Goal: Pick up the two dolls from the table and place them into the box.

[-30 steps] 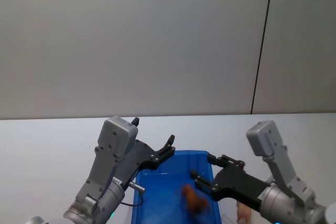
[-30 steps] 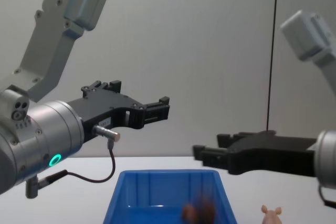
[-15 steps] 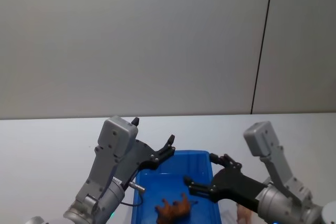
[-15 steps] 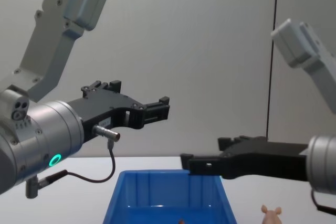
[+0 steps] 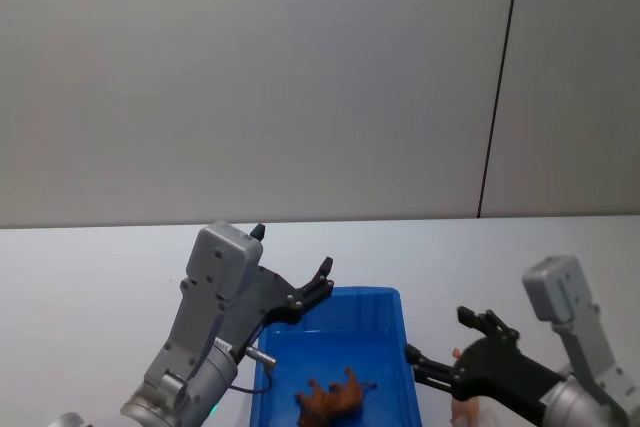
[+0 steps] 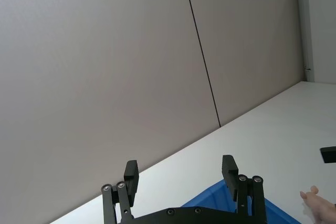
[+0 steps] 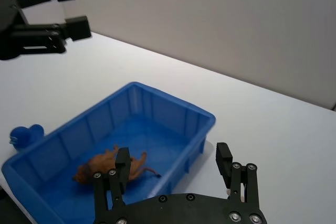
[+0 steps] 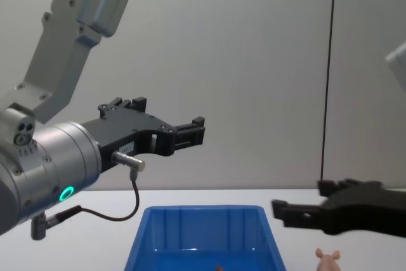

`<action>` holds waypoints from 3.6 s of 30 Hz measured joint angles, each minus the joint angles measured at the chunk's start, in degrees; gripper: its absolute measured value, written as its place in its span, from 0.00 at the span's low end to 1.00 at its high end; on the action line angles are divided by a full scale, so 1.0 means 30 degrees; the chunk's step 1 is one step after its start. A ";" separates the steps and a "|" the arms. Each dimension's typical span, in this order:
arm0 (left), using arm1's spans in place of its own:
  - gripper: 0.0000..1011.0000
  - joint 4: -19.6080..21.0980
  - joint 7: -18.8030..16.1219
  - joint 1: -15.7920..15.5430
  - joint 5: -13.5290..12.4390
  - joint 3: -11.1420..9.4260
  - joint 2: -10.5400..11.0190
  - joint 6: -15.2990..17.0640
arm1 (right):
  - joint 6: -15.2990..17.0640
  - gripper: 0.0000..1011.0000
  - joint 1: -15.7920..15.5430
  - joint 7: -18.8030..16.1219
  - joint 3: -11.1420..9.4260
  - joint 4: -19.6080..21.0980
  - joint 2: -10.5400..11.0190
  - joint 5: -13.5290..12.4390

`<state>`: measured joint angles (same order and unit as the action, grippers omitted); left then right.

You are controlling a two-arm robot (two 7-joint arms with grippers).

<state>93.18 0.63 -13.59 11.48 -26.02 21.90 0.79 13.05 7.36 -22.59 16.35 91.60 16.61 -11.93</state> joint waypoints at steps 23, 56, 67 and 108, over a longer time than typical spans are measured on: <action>0.99 -0.0001 0.0000 0.0000 0.0000 0.0000 0.0000 0.0000 | 0.0710 0.99 -0.1044 0.1703 -0.0336 -0.0682 0.0630 -0.0718; 0.99 0.0000 -0.0001 0.0000 0.0000 -0.0001 -0.0001 0.0000 | 0.1775 0.57 0.0227 0.2260 0.0065 -0.4139 -0.0486 -0.0980; 0.99 -0.0001 -0.0002 0.0000 0.0000 0.0000 0.0000 0.0000 | 0.1411 0.37 0.0220 0.2630 0.0034 -0.4044 -0.0469 -0.0824; 0.99 -0.0001 -0.0002 0.0000 0.0000 -0.0001 0.0000 0.0000 | 0.1291 0.63 0.1396 -0.1695 0.1072 -0.0874 -0.1226 0.0841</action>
<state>93.17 0.62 -13.59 11.48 -26.03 21.90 0.79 16.92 11.55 -27.68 19.57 88.98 12.93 -9.41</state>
